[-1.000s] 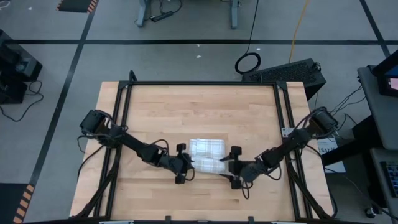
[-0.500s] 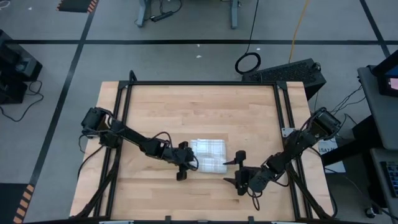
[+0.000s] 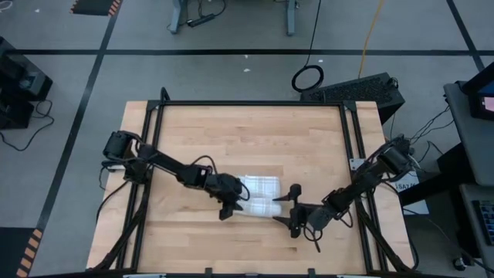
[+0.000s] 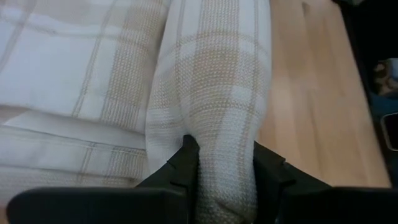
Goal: Roll towel
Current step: Roll the white kitchen towel
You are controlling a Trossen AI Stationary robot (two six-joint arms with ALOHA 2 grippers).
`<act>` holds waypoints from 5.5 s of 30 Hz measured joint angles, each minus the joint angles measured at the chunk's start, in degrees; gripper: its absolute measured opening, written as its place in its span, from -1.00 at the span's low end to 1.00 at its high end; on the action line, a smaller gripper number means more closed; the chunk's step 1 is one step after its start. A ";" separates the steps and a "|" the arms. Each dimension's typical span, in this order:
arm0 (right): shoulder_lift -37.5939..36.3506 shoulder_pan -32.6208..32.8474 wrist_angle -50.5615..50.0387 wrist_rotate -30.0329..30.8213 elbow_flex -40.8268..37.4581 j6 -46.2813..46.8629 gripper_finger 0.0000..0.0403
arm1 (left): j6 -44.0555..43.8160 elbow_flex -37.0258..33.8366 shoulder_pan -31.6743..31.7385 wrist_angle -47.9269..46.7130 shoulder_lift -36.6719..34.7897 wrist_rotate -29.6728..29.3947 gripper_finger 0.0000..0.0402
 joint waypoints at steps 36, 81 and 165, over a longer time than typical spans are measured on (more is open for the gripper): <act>5.61 -8.96 3.18 -12.22 0.17 11.90 -0.20 | -4.96 -0.28 1.30 -0.87 -1.62 3.31 0.16; 5.68 -16.46 3.39 -25.76 0.11 43.43 -0.23 | 25.60 -0.07 -17.09 -2.43 -2.02 -44.33 0.93; 5.61 -5.23 7.67 1.29 0.04 8.93 0.96 | 3.55 1.62 4.01 -5.09 -0.01 2.09 -0.24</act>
